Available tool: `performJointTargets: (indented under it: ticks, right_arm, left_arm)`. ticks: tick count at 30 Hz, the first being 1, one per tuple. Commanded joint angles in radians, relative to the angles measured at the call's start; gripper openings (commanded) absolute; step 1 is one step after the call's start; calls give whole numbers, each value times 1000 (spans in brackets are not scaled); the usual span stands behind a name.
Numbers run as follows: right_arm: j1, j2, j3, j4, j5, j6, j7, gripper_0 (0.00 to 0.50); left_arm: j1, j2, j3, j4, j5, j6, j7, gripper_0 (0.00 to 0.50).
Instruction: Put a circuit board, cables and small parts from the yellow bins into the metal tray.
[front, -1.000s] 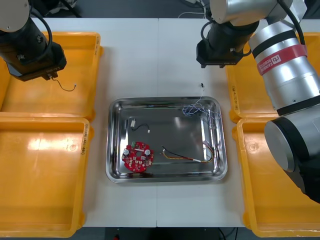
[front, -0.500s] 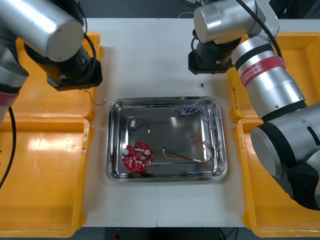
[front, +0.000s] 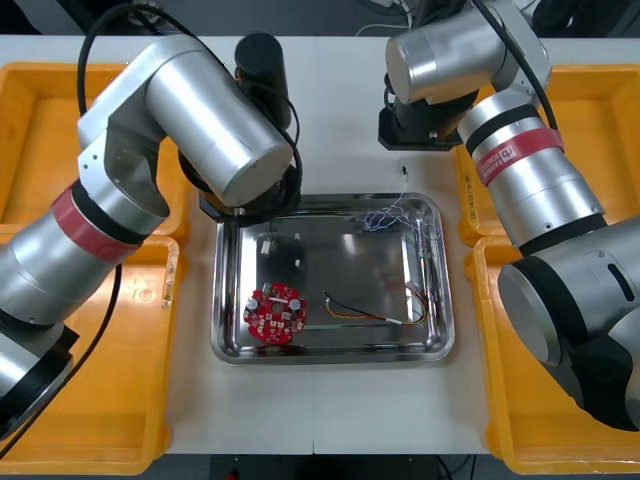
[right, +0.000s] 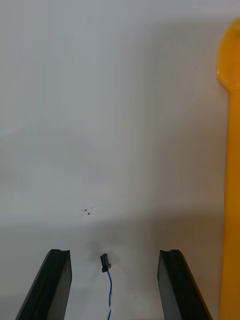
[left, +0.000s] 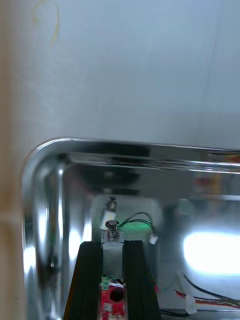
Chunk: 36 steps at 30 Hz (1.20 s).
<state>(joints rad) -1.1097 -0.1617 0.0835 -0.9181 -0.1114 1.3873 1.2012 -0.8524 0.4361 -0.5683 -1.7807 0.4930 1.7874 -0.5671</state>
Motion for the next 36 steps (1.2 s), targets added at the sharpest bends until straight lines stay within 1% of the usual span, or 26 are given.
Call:
performJointTargets:
  ticks: [1, 6, 11, 15, 18, 29, 31, 33, 35, 36]
  right_arm:
    - [19, 13, -25, -16, 30, -24, -25, 500]
    - [36, 13, -21, -16, 25, -40, -35, 500]
    - [59, 24, -21, -16, 22, -85, -55, 500]
    - [73, 34, -19, -16, 36, -108, -66, 500]
    - [79, 40, -16, -16, 45, -111, -69, 500]
    - [110, 45, 24, -16, 41, -134, -81, 500]
    - [111, 45, 28, -16, 41, -134, -83, 399]
    - [111, 44, 32, -16, 36, -134, -88, 219]
    - [111, 45, 32, -16, 35, -133, -88, 130]
    - [110, 45, 32, -16, 35, -133, -89, 118]
  left_arm:
    - [-2, -56, -47, -17, -16, -36, 67, 0]
    - [0, -77, -97, 21, -22, -80, 88, 0]
    - [0, -82, -140, 66, -27, -134, 92, 0]
    - [1, -82, -160, 107, -25, -174, 87, 0]
    - [1, -82, -168, 132, -21, -195, 85, 0]
    - [3, -79, -177, 208, -7, -252, 70, 0]
    - [3, -79, -183, 215, -7, -260, 70, 0]
    - [4, -77, -183, 215, -7, -261, 70, 0]
    - [7, -77, -183, 215, -7, -269, 70, 0]
    - [12, -76, -183, 216, -7, -273, 72, 0]
